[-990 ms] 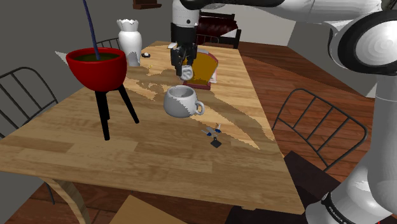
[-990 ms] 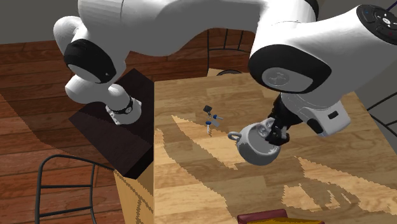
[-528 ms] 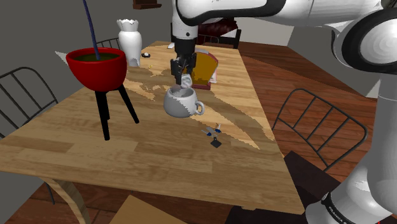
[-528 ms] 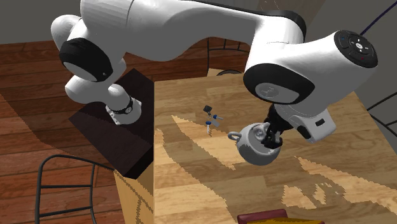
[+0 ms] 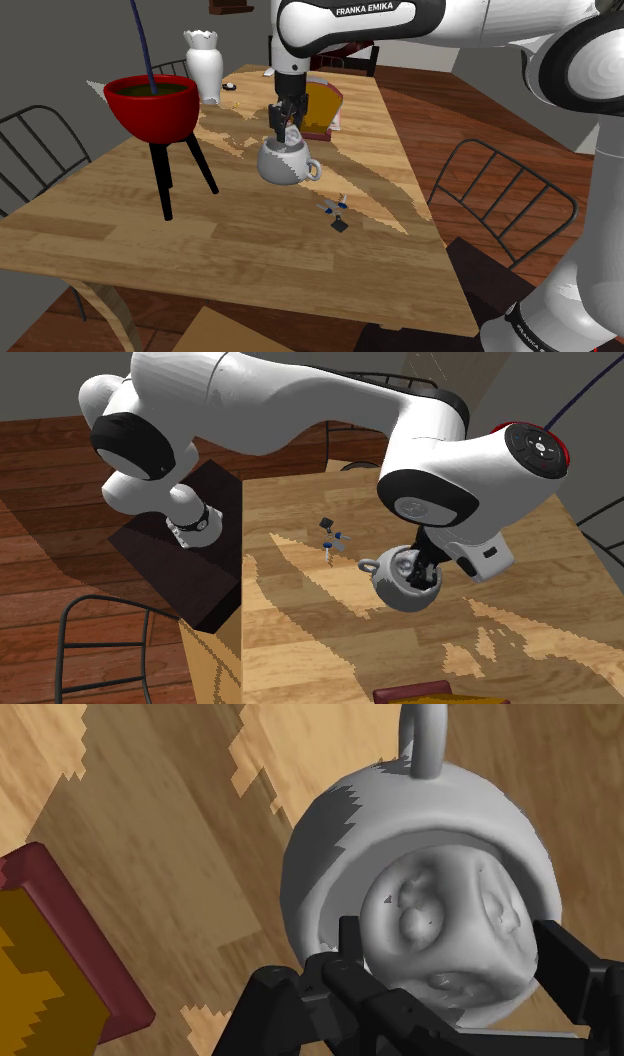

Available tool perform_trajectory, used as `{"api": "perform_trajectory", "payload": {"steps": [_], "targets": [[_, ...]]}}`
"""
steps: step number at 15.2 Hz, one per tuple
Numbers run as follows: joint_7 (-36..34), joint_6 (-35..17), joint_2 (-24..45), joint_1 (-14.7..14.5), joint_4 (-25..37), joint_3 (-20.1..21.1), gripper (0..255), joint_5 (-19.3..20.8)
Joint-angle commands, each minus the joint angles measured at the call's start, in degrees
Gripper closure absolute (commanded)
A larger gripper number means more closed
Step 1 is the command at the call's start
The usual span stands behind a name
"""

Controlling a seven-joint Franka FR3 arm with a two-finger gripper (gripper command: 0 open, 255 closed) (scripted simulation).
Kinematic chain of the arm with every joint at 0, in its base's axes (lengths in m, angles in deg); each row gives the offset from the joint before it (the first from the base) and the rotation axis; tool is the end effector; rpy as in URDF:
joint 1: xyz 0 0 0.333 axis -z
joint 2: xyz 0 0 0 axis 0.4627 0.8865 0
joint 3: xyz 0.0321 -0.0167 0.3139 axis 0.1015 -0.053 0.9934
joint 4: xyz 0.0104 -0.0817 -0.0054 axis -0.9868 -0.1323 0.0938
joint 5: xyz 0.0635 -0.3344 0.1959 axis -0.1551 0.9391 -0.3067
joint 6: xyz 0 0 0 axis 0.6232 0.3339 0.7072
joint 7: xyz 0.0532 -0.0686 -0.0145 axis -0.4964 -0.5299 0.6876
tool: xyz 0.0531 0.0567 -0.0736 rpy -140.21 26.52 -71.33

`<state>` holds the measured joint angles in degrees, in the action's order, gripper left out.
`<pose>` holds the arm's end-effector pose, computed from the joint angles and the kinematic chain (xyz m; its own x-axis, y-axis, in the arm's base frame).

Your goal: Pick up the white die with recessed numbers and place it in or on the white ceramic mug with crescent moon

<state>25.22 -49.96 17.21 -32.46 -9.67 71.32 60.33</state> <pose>0.6488 0.2048 0.4918 0.9301 0.3672 0.0000 0.3672 -0.9301 0.0008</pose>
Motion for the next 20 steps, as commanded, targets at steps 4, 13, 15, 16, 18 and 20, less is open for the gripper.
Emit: {"api": "perform_trajectory", "payload": {"steps": [4,13,15,16,18,20], "targets": [[0.01,-0.06,0.00,0.01,-0.04,0.00,0,0.00],[0.17,7.80,1.03,-0.76,8.86,0.09,0,0.19],[0.17,7.79,1.01,-0.76,8.84,0.09,0,0.19],[0.17,7.80,1.02,-0.76,8.86,0.09,0,0.19],[0.17,7.81,1.03,-0.77,8.87,0.09,0,0.19],[0.17,7.81,1.03,-0.77,8.87,0.09,0,0.19]]}}
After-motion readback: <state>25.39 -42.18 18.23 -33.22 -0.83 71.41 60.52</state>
